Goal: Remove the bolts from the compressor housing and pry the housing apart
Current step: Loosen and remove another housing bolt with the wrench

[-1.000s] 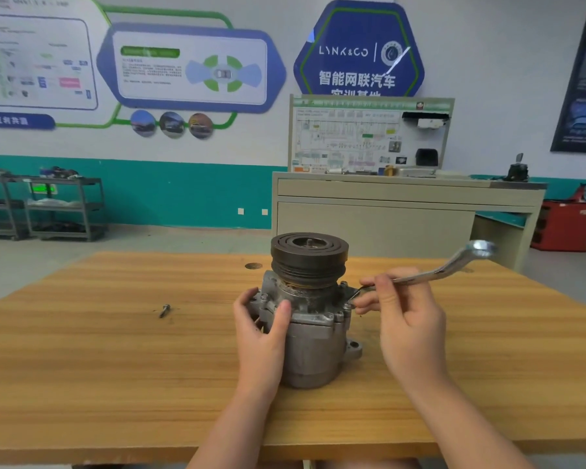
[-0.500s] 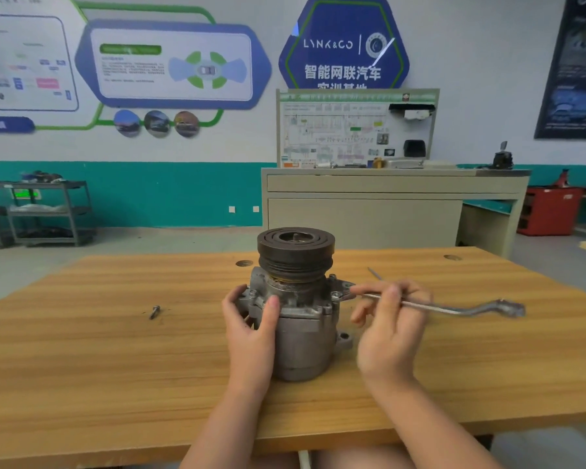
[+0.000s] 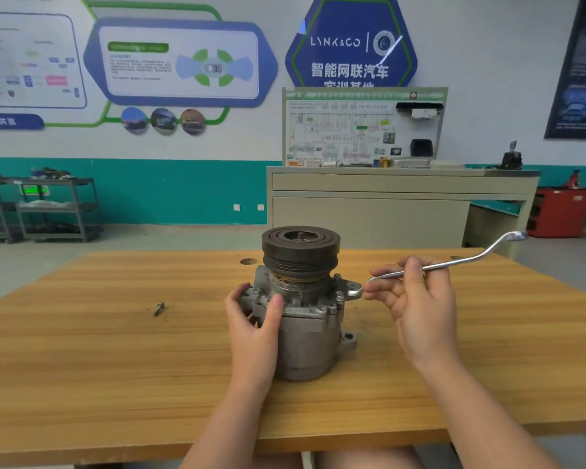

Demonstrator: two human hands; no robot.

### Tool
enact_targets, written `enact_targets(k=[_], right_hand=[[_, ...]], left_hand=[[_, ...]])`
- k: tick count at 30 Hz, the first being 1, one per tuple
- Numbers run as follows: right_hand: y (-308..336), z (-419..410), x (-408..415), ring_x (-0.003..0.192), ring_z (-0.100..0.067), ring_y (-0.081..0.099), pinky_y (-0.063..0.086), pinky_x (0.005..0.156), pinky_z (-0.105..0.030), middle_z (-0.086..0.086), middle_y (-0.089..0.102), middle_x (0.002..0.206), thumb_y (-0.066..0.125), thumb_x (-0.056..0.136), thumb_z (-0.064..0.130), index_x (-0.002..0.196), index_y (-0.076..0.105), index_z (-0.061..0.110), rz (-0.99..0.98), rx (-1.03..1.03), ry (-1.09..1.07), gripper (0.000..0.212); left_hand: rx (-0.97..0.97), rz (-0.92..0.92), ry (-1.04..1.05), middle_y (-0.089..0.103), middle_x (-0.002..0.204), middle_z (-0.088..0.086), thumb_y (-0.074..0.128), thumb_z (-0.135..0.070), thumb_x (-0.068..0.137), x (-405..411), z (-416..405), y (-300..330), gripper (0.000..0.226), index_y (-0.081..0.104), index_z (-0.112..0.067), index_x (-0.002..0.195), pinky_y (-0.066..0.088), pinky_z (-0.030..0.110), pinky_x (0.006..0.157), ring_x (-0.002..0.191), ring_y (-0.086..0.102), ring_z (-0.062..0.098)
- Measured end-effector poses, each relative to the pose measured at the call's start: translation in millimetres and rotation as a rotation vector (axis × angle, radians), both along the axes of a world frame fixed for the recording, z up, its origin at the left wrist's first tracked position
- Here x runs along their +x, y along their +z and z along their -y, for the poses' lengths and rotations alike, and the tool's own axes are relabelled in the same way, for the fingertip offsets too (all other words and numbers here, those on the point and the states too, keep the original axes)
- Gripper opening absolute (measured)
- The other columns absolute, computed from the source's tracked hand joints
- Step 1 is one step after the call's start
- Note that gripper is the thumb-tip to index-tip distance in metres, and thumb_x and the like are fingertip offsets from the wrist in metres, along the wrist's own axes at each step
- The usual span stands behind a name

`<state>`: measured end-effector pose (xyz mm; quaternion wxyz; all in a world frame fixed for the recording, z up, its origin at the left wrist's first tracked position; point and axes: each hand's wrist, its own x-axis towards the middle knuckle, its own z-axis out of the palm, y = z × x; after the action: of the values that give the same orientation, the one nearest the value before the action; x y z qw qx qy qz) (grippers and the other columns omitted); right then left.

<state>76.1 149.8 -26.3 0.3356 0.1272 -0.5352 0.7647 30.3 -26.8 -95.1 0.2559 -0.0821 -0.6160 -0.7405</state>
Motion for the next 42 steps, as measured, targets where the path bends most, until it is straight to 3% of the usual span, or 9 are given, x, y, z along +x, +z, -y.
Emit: enact_targets(k=[9, 13, 17, 21, 23, 26, 33, 37, 42], right_hand=[[-8, 15, 3, 0.063, -0.021, 0.070, 0.059, 0.059, -0.030, -0.004, 0.069, 0.088, 0.043, 0.095, 0.029, 0.089, 0.052, 0.029, -0.182, 0.270, -0.225, 0.011], [-8, 21, 1, 0.063, -0.016, 0.071, 0.059, 0.060, -0.032, 0.002, 0.069, 0.084, 0.044, 0.096, 0.031, 0.084, 0.054, 0.047, -0.210, 0.375, -0.291, 0.022], [-15, 26, -4, 0.061, -0.006, 0.065, 0.050, 0.060, -0.013, -0.002, 0.065, 0.069, 0.047, 0.100, 0.031, 0.087, 0.061, 0.014, -0.380, 0.647, -0.497, 0.025], [-29, 31, -9, 0.067, -0.018, 0.059, 0.047, 0.061, -0.027, -0.009, 0.063, 0.077, 0.042, 0.101, 0.031, 0.084, 0.065, 0.001, -0.524, 0.958, -0.760, 0.042], [-36, 33, -11, 0.068, -0.014, 0.057, 0.049, 0.063, -0.028, -0.010, 0.064, 0.079, 0.037, 0.103, 0.036, 0.093, 0.063, 0.005, -0.478, 0.760, -0.651, 0.042], [-37, 31, -13, 0.052, -0.014, 0.051, 0.044, 0.053, -0.021, -0.002, 0.067, 0.078, 0.034, 0.102, 0.030, 0.098, 0.044, 0.025, -0.362, 0.203, -0.339, 0.012], [-1, 2, -50, 0.032, -0.012, 0.040, 0.027, 0.032, -0.017, -0.011, 0.053, 0.060, 0.032, 0.104, 0.012, 0.088, 0.046, 0.010, 0.318, -0.485, 0.164, 0.021], [6, -11, -42, 0.050, -0.017, 0.062, 0.050, 0.046, -0.021, -0.013, 0.066, 0.064, 0.033, 0.105, 0.017, 0.088, 0.051, 0.008, 0.214, -0.610, 0.391, 0.027], [-1, -5, -21, 0.057, -0.020, 0.066, 0.057, 0.056, -0.029, -0.009, 0.069, 0.071, 0.030, 0.106, 0.014, 0.094, 0.047, 0.010, 0.043, -0.236, 0.133, 0.021]], left_hand=[[0.011, -0.017, 0.029, 0.058, 0.117, -0.006, 0.077, -0.051, 0.075, -4, 0, -2, 0.051, 0.043, -0.043, 0.112, 0.043, 0.003, 0.073, 0.093, 0.058, -0.014], [-0.054, -0.018, 0.145, 0.052, 0.123, -0.001, 0.066, -0.066, 0.060, -5, -1, -5, 0.073, 0.039, -0.037, 0.122, 0.040, 0.018, 0.091, 0.110, 0.052, -0.002], [-0.107, -0.041, 0.240, 0.045, 0.116, -0.008, 0.059, -0.070, 0.059, -4, -2, -6, 0.080, 0.038, -0.033, 0.126, 0.032, 0.002, 0.083, 0.102, 0.042, -0.016], [-0.122, -0.049, 0.266, 0.045, 0.115, -0.007, 0.058, -0.070, 0.060, -5, -2, -6, 0.078, 0.039, -0.031, 0.125, 0.029, -0.001, 0.083, 0.103, 0.040, -0.004], [-0.112, -0.041, 0.256, 0.044, 0.113, -0.011, 0.058, -0.071, 0.060, -4, -3, -6, 0.078, 0.039, -0.033, 0.124, 0.030, 0.000, 0.083, 0.100, 0.041, -0.008], [-0.092, -0.037, 0.231, 0.041, 0.114, -0.021, 0.058, -0.072, 0.060, -2, -4, -7, 0.078, 0.038, -0.034, 0.125, 0.031, 0.005, 0.087, 0.106, 0.043, -0.005], [-0.089, -0.040, 0.146, 0.050, 0.128, -0.002, 0.059, -0.070, 0.063, 0, -5, -6, 0.079, 0.036, -0.032, 0.129, 0.042, 0.038, 0.106, 0.121, 0.049, 0.016], [-0.059, -0.044, 0.118, 0.050, 0.129, -0.001, 0.061, -0.068, 0.062, -2, -5, -4, 0.081, 0.036, -0.032, 0.129, 0.042, 0.036, 0.107, 0.120, 0.051, 0.014], [-0.041, -0.048, 0.114, 0.049, 0.123, -0.011, 0.062, -0.064, 0.064, -5, -5, -4, 0.079, 0.036, -0.029, 0.129, 0.036, 0.006, 0.089, 0.111, 0.047, -0.011]])
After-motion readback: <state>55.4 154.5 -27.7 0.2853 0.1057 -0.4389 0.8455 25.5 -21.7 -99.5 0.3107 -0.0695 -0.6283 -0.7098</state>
